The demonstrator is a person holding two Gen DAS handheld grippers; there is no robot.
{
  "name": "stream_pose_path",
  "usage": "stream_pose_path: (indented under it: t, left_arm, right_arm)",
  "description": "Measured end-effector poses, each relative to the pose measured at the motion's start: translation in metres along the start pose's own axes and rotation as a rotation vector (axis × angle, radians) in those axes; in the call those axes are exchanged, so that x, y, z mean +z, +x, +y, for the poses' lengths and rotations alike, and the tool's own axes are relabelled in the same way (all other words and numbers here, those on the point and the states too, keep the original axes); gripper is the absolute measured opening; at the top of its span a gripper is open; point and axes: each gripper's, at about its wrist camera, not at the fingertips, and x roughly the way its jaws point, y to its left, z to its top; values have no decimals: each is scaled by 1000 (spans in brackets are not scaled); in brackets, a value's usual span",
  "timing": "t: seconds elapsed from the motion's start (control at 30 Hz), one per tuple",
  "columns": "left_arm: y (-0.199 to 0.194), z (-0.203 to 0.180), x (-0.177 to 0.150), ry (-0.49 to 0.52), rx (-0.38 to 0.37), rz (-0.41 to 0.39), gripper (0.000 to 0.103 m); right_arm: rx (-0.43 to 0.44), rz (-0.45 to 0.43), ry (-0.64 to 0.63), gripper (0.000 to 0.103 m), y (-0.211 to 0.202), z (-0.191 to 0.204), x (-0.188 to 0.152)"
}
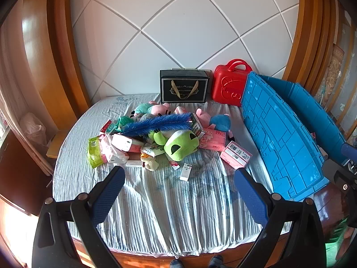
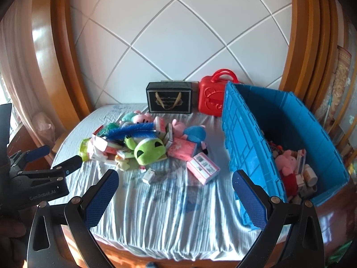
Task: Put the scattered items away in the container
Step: 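Reach the left tool to the white medicine box while the right tool reaches the pink tissue pack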
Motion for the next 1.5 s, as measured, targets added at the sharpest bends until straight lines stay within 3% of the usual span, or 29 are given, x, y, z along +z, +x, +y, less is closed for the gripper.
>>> stream_pose_path:
  t: [0.43, 0.63, 0.93, 1.1, 1.2, 1.5]
  left_arm:
    - [53, -8, 8, -16, 58, 69, 100]
    - [112, -8, 4, -24, 64, 124, 100]
    - [209, -16, -36, 24, 37, 232, 100]
    - [272, -24, -55, 61, -26, 323, 98]
    - [310, -25, -69, 54, -38, 389, 91]
    - [382, -22, -80, 103, -34, 426, 89]
  right_arm:
    - [71, 39, -17, 103, 56, -19, 6]
    - [105, 49, -49, 103, 115, -42, 5]
    - [147, 185, -57, 103, 206, -66, -20]
    - [122, 234, -74, 103, 252, -66, -40]
    - [79, 259, -79, 103, 286, -67, -47]
    - [-17, 371, -114, 103, 369, -70, -55]
